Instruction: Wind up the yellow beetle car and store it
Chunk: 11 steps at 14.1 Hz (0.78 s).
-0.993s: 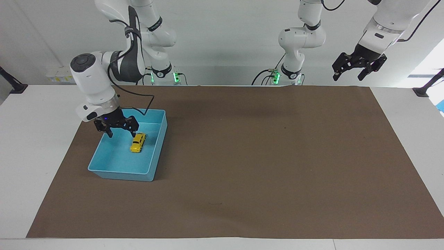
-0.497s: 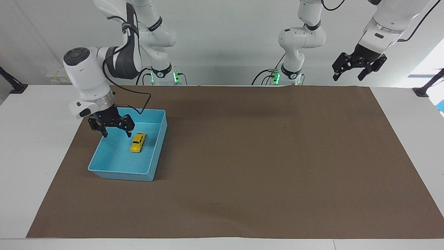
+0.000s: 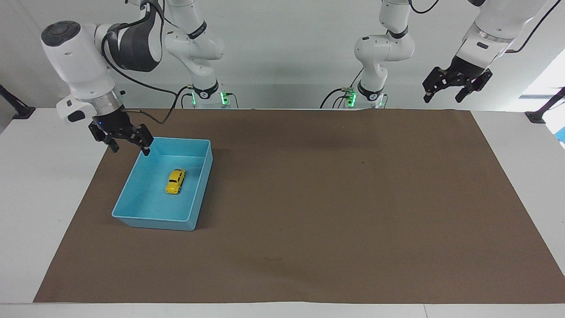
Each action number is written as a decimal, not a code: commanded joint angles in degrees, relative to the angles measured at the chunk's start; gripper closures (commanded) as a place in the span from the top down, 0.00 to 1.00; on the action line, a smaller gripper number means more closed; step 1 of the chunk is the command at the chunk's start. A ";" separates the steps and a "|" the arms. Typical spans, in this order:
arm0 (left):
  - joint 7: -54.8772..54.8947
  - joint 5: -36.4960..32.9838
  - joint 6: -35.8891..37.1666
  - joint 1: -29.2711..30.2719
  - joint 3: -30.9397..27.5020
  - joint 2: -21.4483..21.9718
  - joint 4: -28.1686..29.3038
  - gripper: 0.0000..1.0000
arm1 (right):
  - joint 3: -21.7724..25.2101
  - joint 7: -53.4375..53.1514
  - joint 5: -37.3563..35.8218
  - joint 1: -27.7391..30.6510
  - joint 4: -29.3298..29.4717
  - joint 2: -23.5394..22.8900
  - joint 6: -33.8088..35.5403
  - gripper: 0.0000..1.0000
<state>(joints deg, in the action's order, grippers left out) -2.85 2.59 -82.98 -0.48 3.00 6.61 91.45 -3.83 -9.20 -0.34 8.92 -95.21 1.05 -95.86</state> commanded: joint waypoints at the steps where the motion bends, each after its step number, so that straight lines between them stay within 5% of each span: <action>1: 0.74 0.23 -0.43 -0.22 -0.19 1.12 1.28 1.00 | -1.26 -5.82 -0.01 -3.28 1.78 0.00 2.52 1.00; 5: 0.74 0.23 -0.43 -0.22 -0.19 1.12 1.28 1.00 | -0.30 4.15 0.25 -2.86 2.39 -0.26 2.79 1.00; 11: 0.74 0.23 -0.43 -0.31 -0.19 1.12 1.28 1.00 | 0.06 5.41 -0.02 -2.68 6.18 -0.35 7.19 1.00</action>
<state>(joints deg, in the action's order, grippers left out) -2.77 2.59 -82.98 -0.48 3.02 6.61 91.45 -3.66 -5.24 -0.42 5.93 -90.73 1.22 -89.66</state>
